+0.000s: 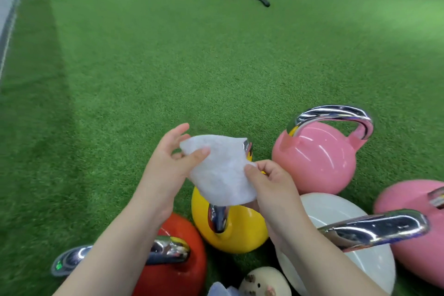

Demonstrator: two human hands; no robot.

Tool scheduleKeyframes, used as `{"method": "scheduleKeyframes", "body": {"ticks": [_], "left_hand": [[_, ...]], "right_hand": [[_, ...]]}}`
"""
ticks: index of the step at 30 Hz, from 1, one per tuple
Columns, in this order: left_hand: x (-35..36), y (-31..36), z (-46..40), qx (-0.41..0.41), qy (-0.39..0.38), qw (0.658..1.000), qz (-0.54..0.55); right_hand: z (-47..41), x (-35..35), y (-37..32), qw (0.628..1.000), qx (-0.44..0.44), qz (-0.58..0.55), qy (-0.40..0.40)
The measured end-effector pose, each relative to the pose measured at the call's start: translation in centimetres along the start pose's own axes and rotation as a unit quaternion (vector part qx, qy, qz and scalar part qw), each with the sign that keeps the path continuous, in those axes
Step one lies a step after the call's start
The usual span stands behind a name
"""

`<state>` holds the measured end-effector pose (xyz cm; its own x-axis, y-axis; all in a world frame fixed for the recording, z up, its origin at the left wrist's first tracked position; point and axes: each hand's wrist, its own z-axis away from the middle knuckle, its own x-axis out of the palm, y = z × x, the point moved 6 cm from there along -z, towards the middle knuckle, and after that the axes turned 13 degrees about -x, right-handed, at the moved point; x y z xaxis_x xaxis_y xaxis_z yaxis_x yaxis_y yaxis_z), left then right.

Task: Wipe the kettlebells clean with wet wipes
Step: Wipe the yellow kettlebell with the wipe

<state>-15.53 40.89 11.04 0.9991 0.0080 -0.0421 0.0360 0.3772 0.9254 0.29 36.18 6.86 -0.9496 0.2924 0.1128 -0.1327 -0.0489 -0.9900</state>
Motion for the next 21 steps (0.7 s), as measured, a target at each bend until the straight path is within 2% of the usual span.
{"method": "scheduleKeyframes", "body": {"ticks": [3,5,7,9,12,14,16,18,21], "left_hand": [[-1.3,-0.3,-0.3,0.034,0.127,0.971,-0.199],[-1.2,0.3,0.1,0.096,0.168,0.947,-0.258],[0.1,0.8,0.3,0.148,0.137,0.937,-0.285],[1.6,0.4,0.4,0.157,0.091,0.926,-0.331],[3.9,-1.0,0.4,0.130,0.041,0.888,-0.439],[5.6,-2.2,0.2,0.082,0.004,0.878,-0.472],[6.6,-2.7,-0.3,0.039,0.007,0.875,-0.482],[7.1,-2.6,-0.9,0.032,0.028,0.863,-0.504],[7.5,-2.4,-1.7,0.037,0.021,0.845,-0.534]], "right_hand": [[-0.8,-0.7,0.7,1.000,0.011,0.004,0.021],[-1.1,-1.0,0.7,0.999,0.004,0.026,0.021],[-1.5,-1.4,0.7,0.998,-0.008,0.061,0.029],[-1.4,-1.8,0.9,0.995,-0.010,0.090,0.045],[-0.6,-2.2,1.8,0.989,-0.001,0.137,0.049],[0.0,-2.1,2.3,0.987,0.004,0.154,0.038],[0.5,-2.5,2.0,0.978,-0.018,0.200,0.057],[1.0,-2.9,0.7,0.969,-0.078,0.214,0.094],[1.2,-2.2,0.1,0.986,-0.077,0.125,0.076]]}}
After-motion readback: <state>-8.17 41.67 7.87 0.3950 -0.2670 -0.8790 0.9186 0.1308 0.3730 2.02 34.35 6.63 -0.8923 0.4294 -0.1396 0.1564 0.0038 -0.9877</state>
